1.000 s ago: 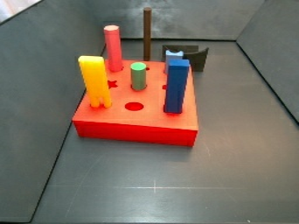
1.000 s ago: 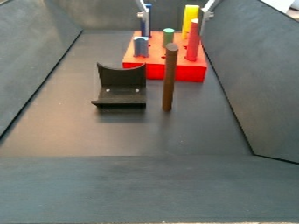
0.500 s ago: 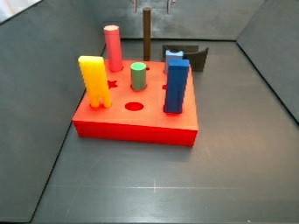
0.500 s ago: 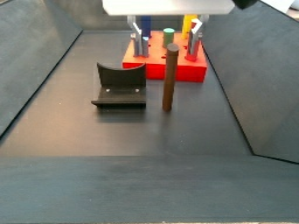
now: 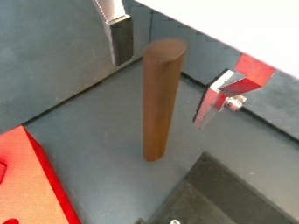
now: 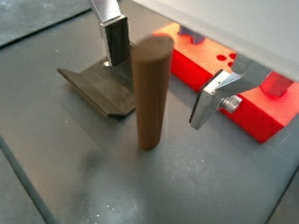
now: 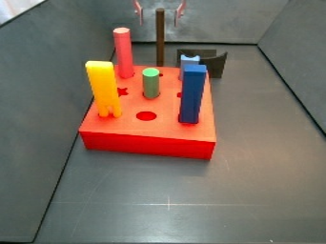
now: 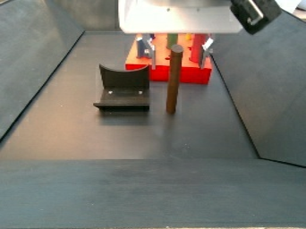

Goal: Pick up the oval object. Move up. Move to above the board. Insert the oval object.
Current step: Pick up the oval object, then move up.

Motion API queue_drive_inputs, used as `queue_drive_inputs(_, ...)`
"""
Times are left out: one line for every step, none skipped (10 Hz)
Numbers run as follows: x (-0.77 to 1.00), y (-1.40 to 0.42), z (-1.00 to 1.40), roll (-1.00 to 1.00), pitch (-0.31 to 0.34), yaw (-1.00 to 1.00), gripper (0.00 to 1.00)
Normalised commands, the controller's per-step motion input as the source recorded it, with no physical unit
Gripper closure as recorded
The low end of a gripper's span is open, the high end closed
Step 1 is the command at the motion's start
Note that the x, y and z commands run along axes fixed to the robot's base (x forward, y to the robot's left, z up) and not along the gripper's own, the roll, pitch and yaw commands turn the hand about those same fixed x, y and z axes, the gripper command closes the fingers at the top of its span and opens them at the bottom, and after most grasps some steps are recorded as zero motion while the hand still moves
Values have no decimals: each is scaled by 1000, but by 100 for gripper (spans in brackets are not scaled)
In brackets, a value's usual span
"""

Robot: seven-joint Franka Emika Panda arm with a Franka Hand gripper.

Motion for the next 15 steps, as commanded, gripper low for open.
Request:
queue_drive_inputs(0,0,-43,-13,-51,0,0)
queue_drive_inputs(0,0,-43,0,-41,0,0)
queue_drive_inputs(0,0,0,0,0,0,0)
queue_drive_inputs(0,0,0,0,0,0,100)
queue_drive_inputs(0,0,0,0,0,0,100)
queue_drive_inputs(0,0,0,0,0,0,100)
queue_drive_inputs(0,0,0,0,0,0,100)
queue_drive_inputs(0,0,0,0,0,0,100)
queue_drive_inputs(0,0,0,0,0,0,100)
queue_drive_inputs(0,0,0,0,0,0,100)
queue_drive_inputs(0,0,0,0,0,0,100)
queue_drive_inputs(0,0,0,0,0,0,100)
queue_drive_inputs(0,0,0,0,0,0,100)
queue_drive_inputs(0,0,0,0,0,0,100)
queue_drive_inputs(0,0,833,0,0,0,100)
